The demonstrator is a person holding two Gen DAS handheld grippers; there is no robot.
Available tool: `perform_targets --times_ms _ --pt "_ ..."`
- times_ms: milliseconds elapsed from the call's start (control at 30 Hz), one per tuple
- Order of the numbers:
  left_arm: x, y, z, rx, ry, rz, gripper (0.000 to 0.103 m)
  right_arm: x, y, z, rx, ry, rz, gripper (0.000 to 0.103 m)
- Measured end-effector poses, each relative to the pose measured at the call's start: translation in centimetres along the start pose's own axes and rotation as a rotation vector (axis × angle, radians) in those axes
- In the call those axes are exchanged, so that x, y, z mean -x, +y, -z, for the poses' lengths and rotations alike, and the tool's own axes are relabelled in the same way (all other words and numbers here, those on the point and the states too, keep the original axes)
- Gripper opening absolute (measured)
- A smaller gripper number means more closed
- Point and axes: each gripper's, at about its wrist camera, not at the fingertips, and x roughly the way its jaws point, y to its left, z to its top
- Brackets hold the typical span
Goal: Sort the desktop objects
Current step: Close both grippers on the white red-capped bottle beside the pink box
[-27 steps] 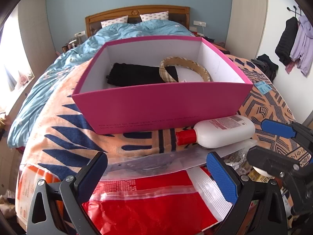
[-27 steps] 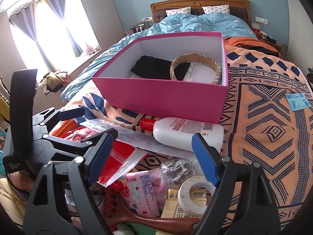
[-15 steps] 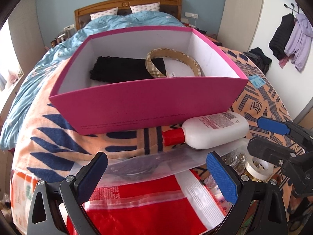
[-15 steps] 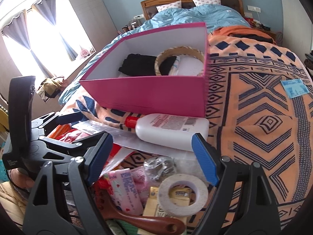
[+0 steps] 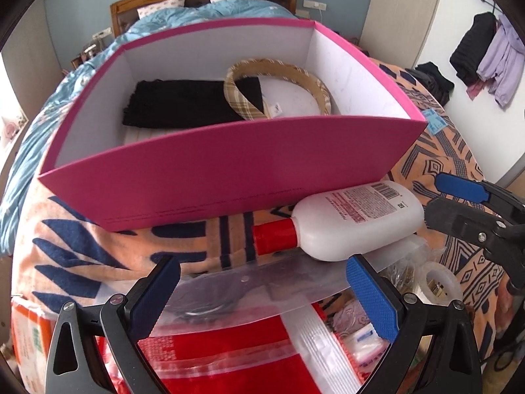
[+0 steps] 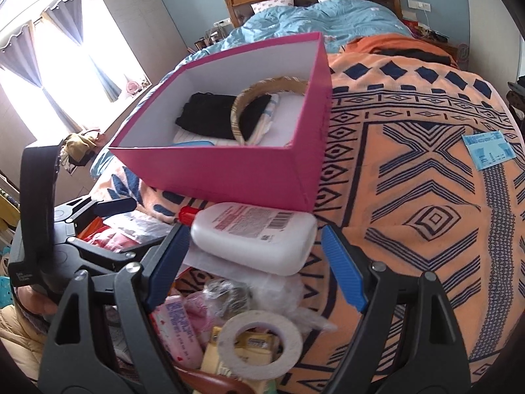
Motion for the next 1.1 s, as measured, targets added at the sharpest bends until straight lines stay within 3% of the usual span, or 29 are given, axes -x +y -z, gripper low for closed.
perform_targets --times_ms 233,667,733,1100 --pt "-1.2 0.5 -0.6 0.029 0.046 0.021 0.102 -1.6 -1.8 -0.1 -0.042 0.053 -0.035 0.083" --pt "-2.9 1.7 -1.5 0.106 0.130 0.190 0.101 -4.2 -3.3 -0.4 -0.099 0.130 -0.108 0.083" --pt "-3.1 1.7 -1.6 0.106 0.135 0.210 0.100 -4.5 -3.3 -0.4 -0.101 0.146 -0.127 0.075" --pt "-3.9 0.2 -1.8 0.066 0.169 0.274 0.094 -4.8 -4.0 -0.2 -0.112 0.167 -0.160 0.074"
